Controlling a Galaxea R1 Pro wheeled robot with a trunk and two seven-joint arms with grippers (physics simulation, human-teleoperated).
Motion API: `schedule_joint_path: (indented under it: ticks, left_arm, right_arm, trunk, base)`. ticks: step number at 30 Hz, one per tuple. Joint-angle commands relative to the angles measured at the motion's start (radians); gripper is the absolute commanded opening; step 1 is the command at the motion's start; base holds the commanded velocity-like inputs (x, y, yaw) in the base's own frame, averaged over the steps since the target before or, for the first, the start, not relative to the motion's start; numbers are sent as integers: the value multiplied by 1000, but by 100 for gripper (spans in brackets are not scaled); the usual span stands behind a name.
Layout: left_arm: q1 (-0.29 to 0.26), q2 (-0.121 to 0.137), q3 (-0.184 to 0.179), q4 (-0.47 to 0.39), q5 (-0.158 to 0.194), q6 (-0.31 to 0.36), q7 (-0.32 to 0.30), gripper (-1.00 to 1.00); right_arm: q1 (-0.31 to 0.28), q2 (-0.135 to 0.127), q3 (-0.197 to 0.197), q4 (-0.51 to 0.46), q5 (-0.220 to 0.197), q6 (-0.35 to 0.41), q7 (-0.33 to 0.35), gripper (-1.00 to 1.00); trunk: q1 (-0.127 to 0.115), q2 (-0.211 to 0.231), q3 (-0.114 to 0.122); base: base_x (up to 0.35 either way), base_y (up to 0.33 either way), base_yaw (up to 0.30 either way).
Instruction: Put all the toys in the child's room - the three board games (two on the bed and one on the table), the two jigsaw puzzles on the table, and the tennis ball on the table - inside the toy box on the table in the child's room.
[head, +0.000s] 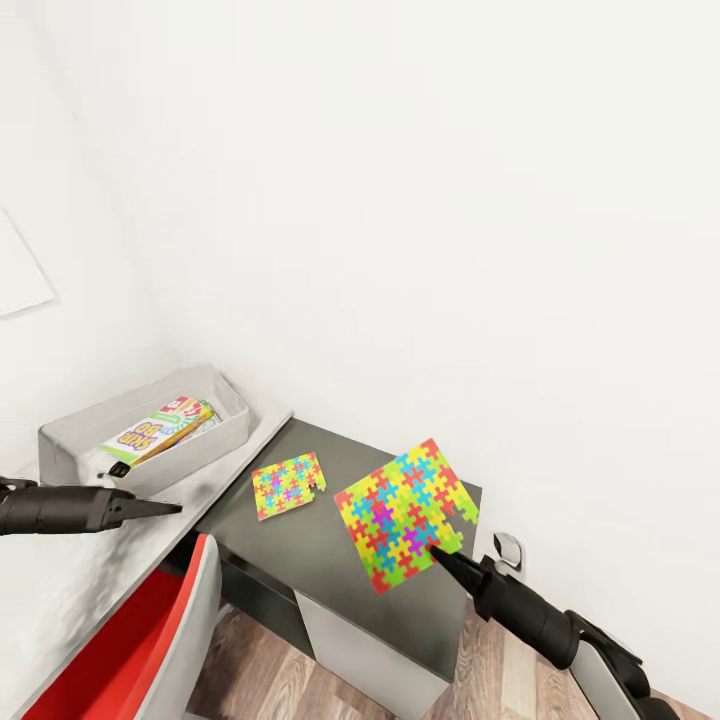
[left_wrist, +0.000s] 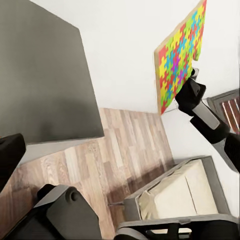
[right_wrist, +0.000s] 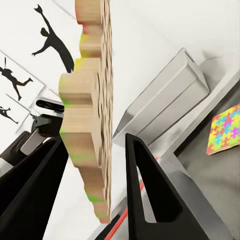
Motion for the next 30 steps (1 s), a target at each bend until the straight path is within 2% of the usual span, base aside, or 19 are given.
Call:
schedule_joint_path:
  ticks: [1,5,9,17,30]
  left_arm:
    - [-1,-5,-8,6,1,10,-4,100]
    - [-1,-27,-31,28,1,9,-4,100]
    - [-1,-29,-51,51,1,8,-4,100]
    - [-1,-29,-51,66,1,8,-4,100]
    - [-1,-29,-52,66,1,7,-4,100]
  right_arm:
    - [-1,-1,2,0,-11,9,0,-100]
    - [-1,0,1,0,-9,9,-3,-100]
    - [-1,0,1,0,-8,9,-3,-100]
    - [-1,3,14,-2,-4,9,-28,-100]
    - [-1,5,14,-3,38,14,-93,-100]
  trunk:
    - [1,-2,-2]
    - [1,-2,-2]
    - [1,-2,-2]
    - [1,-2,-2]
    - [1,-2,-2]
  base:
    - [0,0,0]
    - [0,0,0]
    - [0,0,0]
    - [-62,0,0]
    - [-84,0,0]
